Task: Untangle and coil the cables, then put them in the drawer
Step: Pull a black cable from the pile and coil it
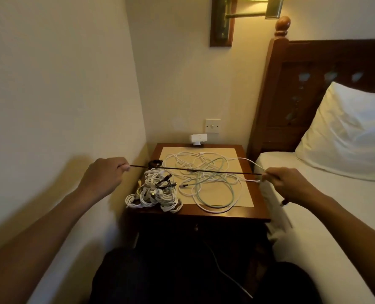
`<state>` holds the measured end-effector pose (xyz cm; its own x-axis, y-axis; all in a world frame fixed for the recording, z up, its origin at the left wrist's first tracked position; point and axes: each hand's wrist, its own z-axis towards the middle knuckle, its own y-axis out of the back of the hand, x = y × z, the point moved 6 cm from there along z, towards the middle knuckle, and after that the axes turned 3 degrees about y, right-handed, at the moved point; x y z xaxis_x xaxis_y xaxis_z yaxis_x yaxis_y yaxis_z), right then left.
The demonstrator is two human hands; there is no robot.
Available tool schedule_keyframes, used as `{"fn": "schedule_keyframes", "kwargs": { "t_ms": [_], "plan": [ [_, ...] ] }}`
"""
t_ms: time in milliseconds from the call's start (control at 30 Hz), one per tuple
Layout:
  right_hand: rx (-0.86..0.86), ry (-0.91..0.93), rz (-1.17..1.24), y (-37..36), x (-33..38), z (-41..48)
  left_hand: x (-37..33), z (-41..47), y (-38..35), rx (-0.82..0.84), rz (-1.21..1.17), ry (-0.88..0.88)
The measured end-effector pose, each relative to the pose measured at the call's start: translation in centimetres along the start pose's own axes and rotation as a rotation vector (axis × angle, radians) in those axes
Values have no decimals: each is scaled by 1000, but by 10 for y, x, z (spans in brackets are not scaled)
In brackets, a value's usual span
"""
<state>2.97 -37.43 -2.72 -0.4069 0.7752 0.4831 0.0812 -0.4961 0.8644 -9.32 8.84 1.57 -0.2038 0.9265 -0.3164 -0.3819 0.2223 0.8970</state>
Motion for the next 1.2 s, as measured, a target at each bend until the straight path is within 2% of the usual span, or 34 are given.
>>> {"fn": "schedule_keyframes", "kwargs": {
  "t_ms": [100, 200, 267, 367, 433, 500, 567, 700, 800, 867, 933, 1000, 1067, 1200],
  "plan": [
    [-19, -132, -31, -10, -36, -17, 8, -7, -19, 9, -2, 47],
    [-113, -248, -49, -13, -63, -27, -22, -10, -7, -74, -181, 61],
    [-124, -319, -41, -18, -81, -36, -43, -18, 8, -42, -442, 57],
    [-137, -357, -38, -23, -93, -50, -73, -47, 28, 170, -986, 33],
    [-136, -379, 19, -32, -95, -57, -90, -65, 33, 247, -1125, -47],
    [-108, -399, 97, -45, -94, -63, -88, -66, 34, 207, -1205, -23],
    [-50, -387, 216, -57, -86, -70, -63, -50, 25, 119, -1287, 117],
    [133, -349, 444, -70, -62, -84, 15, -16, -19, 39, -1552, 532],
    [246, -353, 514, -79, -58, -91, 44, -10, -39, 7, -1690, 680],
    [335, -287, 346, -89, -57, -96, 40, -12, -37, 32, -1734, 657],
    [356, -231, 136, -100, -60, -97, 19, -22, -22, 89, -1750, 572],
    [217, -268, 38, -106, -69, -94, -10, -39, 3, 151, -1741, 449],
    [64, -384, 4, -109, -83, -91, -45, -64, 30, 214, -1665, 322],
    [-101, -556, 36, -112, -95, -89, -95, -110, 55, 301, -1538, 128]
  ]
}}
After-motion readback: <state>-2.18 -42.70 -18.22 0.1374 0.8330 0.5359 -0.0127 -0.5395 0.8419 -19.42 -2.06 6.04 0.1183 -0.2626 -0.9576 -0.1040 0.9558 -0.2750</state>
